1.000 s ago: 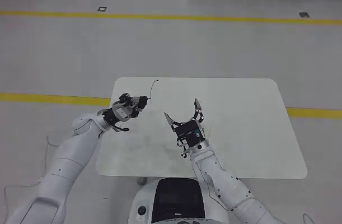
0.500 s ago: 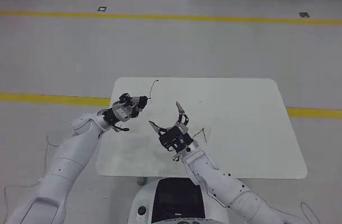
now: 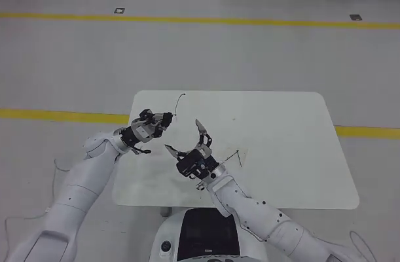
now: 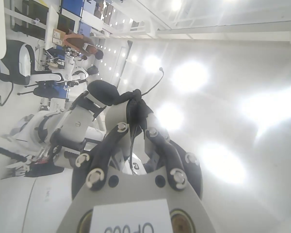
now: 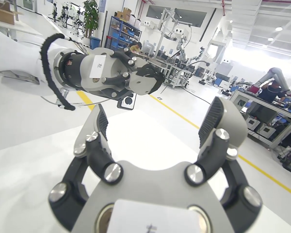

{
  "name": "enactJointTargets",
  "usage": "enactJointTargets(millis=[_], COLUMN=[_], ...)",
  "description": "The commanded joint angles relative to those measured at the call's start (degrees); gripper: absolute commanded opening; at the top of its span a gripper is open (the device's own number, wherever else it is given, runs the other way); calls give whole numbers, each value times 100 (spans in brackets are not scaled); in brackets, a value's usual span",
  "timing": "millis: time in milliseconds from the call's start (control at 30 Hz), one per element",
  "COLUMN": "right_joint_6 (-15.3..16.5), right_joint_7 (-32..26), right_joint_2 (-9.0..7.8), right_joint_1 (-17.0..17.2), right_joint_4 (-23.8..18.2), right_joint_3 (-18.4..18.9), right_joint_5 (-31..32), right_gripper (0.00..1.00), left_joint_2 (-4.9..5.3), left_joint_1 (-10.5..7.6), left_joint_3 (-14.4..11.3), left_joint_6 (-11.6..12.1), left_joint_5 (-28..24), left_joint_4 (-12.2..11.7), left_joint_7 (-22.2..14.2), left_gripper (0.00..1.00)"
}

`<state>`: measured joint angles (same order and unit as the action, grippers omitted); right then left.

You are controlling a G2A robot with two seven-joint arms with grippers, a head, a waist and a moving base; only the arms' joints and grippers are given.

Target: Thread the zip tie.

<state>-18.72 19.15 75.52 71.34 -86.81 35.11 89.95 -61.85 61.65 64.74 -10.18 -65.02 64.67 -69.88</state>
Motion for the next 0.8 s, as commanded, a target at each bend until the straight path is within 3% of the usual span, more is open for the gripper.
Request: enactJointTargets(millis=[0, 200, 367, 767], right_joint_6=[-68, -76, -76, -61], right_joint_7=[-5, 10, 169, 128], right_joint_2=[1, 52, 88, 85], right_joint_1=[1, 0, -112, -143], right_joint_4=[-14, 16, 231, 161], right_joint_3=[6, 197, 179, 148], right_joint_5=[0, 0, 0, 0], right_gripper=[100, 100, 100, 100], left_joint_2=[0, 0, 0, 0], left_joint_1=[0, 0, 0, 0], left_joint_3=[0, 0, 0, 0], left_joint_6=[0, 0, 0, 0], left_joint_5=[0, 0, 0, 0], left_joint_4=[0, 0, 0, 0], left_joint_7=[0, 0, 0, 0], left_gripper=[0, 0, 0, 0])
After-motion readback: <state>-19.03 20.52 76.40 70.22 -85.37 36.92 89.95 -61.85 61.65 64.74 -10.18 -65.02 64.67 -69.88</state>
